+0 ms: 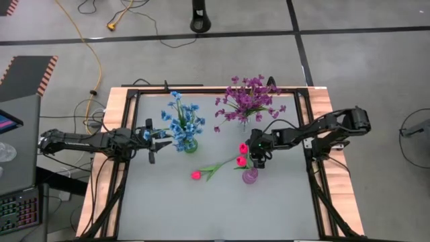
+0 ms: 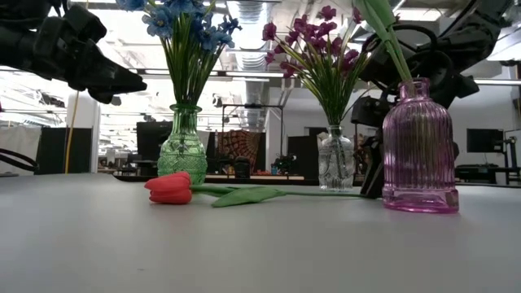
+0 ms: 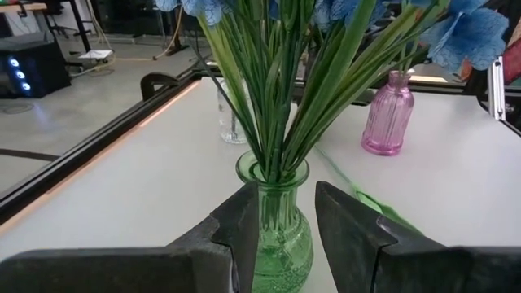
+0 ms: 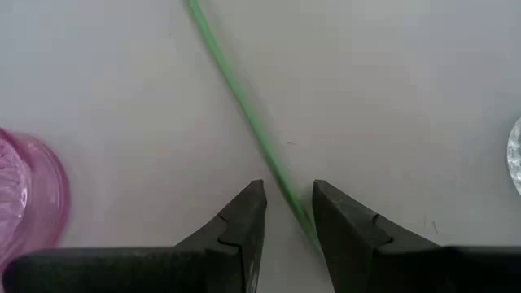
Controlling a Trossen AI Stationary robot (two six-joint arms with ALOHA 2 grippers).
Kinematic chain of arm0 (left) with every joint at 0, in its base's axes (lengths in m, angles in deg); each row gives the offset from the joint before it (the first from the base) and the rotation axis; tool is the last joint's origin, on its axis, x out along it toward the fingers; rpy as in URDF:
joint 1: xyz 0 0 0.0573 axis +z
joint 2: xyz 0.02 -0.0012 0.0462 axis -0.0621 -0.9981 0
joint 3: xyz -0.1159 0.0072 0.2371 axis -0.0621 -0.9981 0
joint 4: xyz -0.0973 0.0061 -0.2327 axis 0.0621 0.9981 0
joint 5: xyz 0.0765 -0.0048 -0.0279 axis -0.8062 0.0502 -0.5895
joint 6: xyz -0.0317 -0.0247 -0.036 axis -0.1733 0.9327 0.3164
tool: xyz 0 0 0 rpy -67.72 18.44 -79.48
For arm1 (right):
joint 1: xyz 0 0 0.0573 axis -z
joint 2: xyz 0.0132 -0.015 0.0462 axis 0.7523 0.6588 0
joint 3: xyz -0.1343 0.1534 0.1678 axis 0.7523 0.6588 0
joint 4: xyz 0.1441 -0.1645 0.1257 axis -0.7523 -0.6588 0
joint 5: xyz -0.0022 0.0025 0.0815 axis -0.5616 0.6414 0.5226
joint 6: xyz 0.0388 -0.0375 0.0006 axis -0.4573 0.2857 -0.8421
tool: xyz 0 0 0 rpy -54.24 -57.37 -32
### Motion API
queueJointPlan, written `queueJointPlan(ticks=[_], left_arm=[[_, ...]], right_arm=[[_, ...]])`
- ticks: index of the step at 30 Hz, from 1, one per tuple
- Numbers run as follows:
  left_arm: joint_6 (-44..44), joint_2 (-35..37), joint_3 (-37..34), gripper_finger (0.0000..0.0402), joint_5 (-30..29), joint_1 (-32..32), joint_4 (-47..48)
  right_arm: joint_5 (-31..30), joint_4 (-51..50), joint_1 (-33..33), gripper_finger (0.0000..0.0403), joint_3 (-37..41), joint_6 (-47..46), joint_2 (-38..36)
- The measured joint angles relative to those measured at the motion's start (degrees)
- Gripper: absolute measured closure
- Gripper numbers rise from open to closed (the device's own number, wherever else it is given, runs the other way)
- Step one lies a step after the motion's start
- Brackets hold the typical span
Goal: Sort flowers into vase by color
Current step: Put the pink tulip into the purple flower vase
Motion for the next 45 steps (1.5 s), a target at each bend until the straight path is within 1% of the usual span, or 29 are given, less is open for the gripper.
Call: queueJointPlan(ticks=[5, 18, 26, 38, 45], left_arm=[[0.0, 0.0, -0.01, 0.0291, -0.53, 0.0, 0.01], [0.0, 0.0, 0.0, 0.0291, -0.58, 0.0, -0.03], [0.0, 0.0, -0.01, 0.0291, -0.56, 0.0, -0.04], [0.0, 0.0, -0.01, 0.0291, -0.56, 0.0, -0.06], [0.0, 0.02, 0.0, 0.0291, -0.56, 0.0, -0.08]], right_arm=[[0.13, -0.61, 0.0, 0.0276, 0.03, 0.02, -0.08], [0.44, -1.35, 0.0, 0.0346, 0.12, 0.08, -0.07], [0.42, -1.49, 0.0, 0.0374, 0.17, 0.13, -0.29], [0.44, -1.53, -0.11, 0.0377, 0.2, 0.08, -0.3], [0.56, -3.36, -0.18, 0.0376, 0.43, 0.05, -3.74]])
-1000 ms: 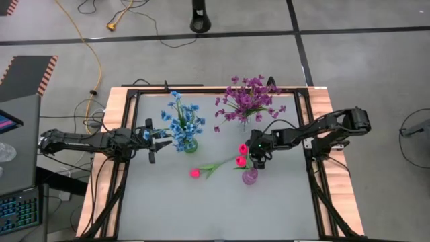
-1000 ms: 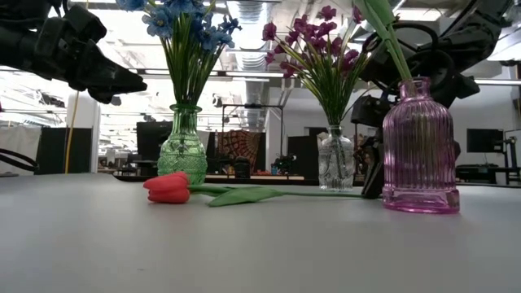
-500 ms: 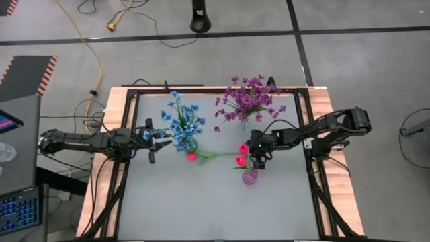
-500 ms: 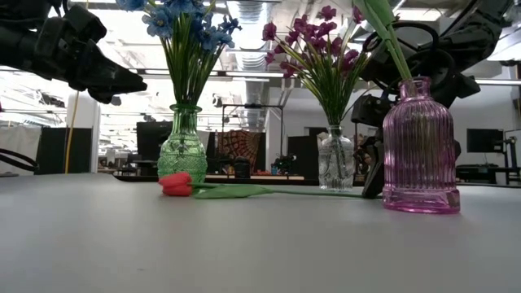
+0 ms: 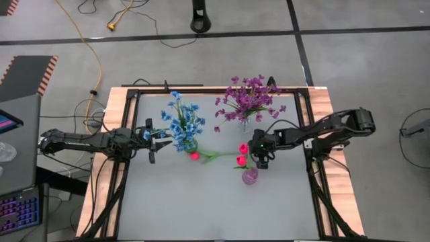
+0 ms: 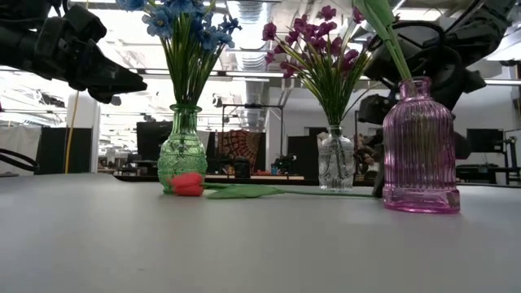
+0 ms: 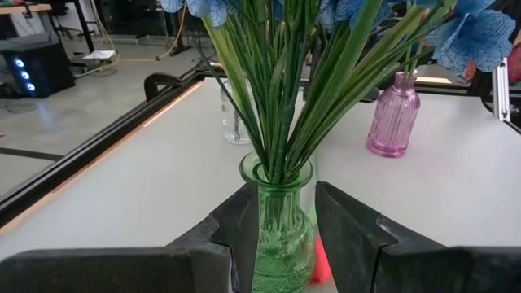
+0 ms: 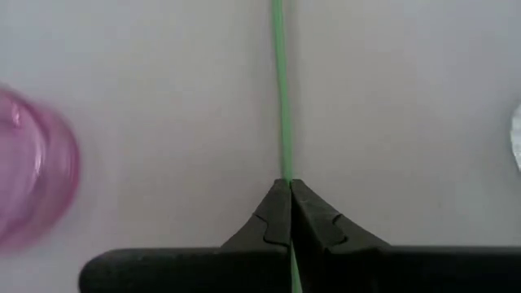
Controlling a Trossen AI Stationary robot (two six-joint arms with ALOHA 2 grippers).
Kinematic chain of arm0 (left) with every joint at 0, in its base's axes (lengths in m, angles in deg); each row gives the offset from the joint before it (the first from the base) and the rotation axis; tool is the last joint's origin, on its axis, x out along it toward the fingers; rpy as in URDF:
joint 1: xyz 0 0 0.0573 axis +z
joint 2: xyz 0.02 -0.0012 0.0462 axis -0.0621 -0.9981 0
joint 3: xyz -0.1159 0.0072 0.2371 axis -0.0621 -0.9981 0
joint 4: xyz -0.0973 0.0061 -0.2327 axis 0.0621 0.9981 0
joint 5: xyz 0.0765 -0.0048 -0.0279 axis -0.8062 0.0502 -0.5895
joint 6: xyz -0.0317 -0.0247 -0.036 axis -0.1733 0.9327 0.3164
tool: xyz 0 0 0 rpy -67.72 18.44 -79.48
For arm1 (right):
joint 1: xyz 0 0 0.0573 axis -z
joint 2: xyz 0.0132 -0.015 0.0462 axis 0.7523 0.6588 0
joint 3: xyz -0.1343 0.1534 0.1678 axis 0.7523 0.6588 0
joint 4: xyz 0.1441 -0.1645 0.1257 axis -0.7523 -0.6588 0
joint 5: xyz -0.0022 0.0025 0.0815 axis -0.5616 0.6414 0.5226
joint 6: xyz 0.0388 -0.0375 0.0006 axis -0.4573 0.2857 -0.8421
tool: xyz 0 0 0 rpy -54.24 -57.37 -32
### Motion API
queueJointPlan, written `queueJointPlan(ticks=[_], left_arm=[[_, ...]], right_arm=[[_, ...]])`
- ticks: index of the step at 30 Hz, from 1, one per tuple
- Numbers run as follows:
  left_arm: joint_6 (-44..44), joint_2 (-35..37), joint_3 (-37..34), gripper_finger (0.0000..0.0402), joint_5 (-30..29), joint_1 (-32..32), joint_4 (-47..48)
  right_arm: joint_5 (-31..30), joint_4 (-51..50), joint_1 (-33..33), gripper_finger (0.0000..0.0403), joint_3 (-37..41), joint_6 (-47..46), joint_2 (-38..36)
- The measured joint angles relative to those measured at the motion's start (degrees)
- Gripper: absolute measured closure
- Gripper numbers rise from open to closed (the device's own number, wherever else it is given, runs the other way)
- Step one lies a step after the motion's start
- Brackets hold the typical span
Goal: Sort flowers into vase by color
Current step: Put the pink tulip into the purple flower vase
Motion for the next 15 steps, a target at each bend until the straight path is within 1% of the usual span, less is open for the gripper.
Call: queueJointPlan(ticks=[5, 15], left_arm=[[-0.02, 0.0, 0.0, 0.0291, -0.07, -0.01, 0.0], [-0.02, 0.0, 0.01, 0.0291, -0.13, 0.0, 0.0]], right_arm=[[-0.01, -4.89, 0.01, 0.0378, 0.0, -0.76, -4.82], [0.01, -15.7, 0.01, 0.0378, -0.06, -7.75, -10.54]])
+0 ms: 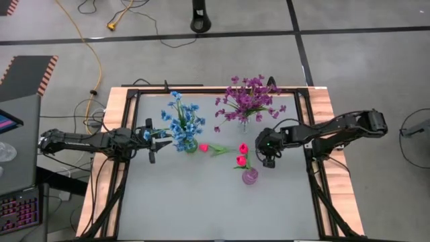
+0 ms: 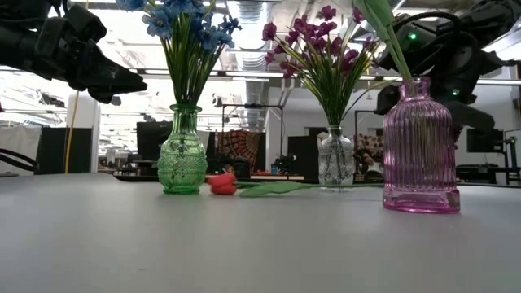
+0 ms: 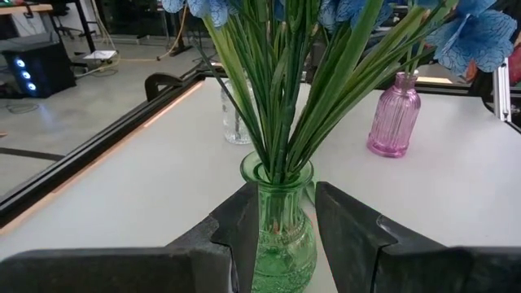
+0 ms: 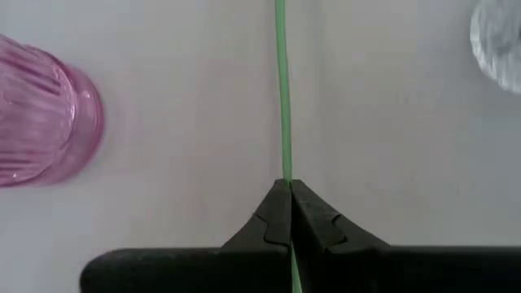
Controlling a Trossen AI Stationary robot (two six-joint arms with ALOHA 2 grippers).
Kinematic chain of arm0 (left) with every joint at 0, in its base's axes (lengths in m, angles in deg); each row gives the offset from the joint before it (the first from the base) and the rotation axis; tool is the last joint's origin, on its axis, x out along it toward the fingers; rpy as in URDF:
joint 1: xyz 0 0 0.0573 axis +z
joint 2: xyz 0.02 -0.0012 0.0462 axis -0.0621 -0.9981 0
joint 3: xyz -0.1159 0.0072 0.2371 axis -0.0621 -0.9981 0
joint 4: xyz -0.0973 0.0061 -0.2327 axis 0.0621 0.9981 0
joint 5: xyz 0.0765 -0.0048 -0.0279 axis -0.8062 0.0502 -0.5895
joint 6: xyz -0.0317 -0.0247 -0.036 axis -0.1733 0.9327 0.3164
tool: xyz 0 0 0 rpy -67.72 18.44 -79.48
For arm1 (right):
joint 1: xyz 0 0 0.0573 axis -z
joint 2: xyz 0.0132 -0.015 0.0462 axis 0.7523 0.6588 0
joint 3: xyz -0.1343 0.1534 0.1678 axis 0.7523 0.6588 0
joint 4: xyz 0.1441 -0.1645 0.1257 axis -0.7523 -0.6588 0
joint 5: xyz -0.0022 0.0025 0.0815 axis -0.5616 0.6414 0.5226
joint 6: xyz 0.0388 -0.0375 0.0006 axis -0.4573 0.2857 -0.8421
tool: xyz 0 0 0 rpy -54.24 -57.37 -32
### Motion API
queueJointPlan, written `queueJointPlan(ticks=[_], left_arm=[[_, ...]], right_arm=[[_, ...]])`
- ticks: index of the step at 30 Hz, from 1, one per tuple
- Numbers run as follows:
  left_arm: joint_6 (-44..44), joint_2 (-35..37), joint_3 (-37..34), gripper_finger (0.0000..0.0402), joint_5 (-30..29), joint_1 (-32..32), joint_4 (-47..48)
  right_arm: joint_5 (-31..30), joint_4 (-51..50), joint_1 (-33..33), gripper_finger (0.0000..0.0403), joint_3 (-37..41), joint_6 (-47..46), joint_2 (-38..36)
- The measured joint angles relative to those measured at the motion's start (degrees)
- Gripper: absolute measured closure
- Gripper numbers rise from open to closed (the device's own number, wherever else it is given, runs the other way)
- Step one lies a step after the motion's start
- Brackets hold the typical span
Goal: Sort flowers into vase by color
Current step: Put the pink tulip into the purple flower vase
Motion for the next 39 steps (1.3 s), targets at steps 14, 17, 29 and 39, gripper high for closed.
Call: queueJointPlan(ticks=[14, 17, 29, 39], left_arm=[[0.0, -0.02, 0.0, 0.0291, -0.04, -0.02, 0.02], [0.0, 0.0, -0.01, 0.0291, -0.03, -0.01, 0.02], [0.0, 0.0, 0.0, 0.0291, -0.03, -0.02, 0.03], [-0.22, 0.0, -0.02, 0.0291, -0.04, -0.01, 0.04]], right_arm=[[7.17, -8.4, -6.95, 0.0378, -0.07, -16.56, 0.3], [7.46, -9.37, -9.73, 0.0378, -0.09, -20.97, 0.3], [7.42, -14.33, -21.03, 0.0377, -0.22, -45.21, 0.2], [15.89, -13.73, -31.55, 0.0377, -0.15, -66.45, 0.26]])
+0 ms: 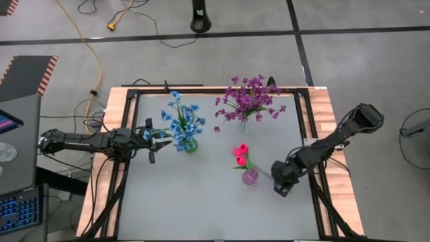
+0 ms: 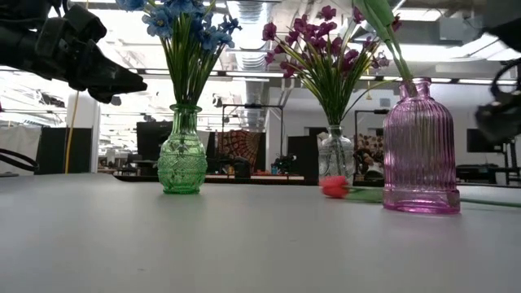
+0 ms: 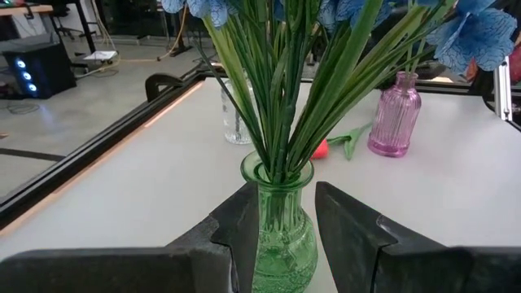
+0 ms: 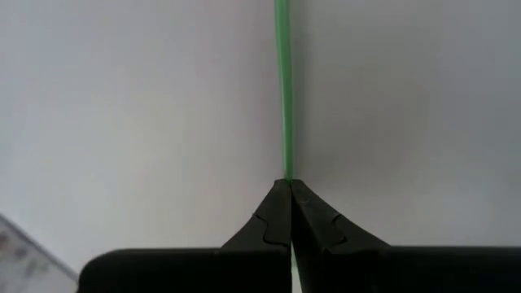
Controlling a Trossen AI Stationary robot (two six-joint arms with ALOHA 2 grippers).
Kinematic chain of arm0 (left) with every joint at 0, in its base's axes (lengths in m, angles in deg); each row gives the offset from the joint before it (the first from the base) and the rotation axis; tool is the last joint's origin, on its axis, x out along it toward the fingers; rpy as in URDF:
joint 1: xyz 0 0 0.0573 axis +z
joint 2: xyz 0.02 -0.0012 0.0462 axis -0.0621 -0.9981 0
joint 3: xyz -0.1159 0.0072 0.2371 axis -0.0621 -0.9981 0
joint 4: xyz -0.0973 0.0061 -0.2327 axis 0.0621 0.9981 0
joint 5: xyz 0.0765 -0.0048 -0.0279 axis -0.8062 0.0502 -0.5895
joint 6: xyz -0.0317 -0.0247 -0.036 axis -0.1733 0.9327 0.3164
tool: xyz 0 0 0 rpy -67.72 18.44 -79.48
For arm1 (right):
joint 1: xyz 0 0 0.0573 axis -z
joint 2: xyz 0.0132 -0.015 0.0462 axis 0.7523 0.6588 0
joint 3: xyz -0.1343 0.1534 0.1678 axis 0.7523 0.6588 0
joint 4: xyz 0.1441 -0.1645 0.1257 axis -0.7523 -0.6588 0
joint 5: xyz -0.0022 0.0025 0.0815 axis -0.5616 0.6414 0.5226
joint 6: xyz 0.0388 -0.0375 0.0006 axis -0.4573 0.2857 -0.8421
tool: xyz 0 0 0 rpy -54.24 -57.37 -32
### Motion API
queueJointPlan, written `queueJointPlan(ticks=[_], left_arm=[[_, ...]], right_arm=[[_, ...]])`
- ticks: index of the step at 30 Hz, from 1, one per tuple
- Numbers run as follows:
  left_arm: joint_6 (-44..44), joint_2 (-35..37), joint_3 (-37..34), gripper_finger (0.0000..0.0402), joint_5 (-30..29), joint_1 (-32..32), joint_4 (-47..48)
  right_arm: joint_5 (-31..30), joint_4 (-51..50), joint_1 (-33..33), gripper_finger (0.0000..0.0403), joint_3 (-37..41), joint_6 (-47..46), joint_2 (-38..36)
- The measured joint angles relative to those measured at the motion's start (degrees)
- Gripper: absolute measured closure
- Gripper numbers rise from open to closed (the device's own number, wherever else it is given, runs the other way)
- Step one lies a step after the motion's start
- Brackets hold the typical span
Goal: Sort flowers into vase by color
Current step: Put the pink tulip into the purple flower vase
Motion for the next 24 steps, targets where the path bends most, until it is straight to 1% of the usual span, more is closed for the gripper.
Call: queueJointPlan(ticks=[7, 13, 20, 24], left_arm=[[-0.17, -0.02, 0.0, 0.0291, 0.02, 0.01, -0.01], [-0.2, -0.02, 0.01, 0.0291, 0.02, 0.01, 0.01], [-0.2, -0.01, 0.01, 0.0291, 0.28, 0.01, 0.03], [-0.87, -0.02, 0.01, 0.0291, 0.39, -0.01, 0.03]], right_arm=[[6.01, 1.18, -7.22, 0.0376, 0.0, -13.79, 0.0], [9.37, 5.61, -11.32, 0.0375, 0.0, -21.77, 0.0], [9.49, 14.35, -13.82, 0.0372, 0.0, -29.7, 0.0], [9.43, 17.58, -14.52, 0.0374, 0.0, -33.99, 0.0]])
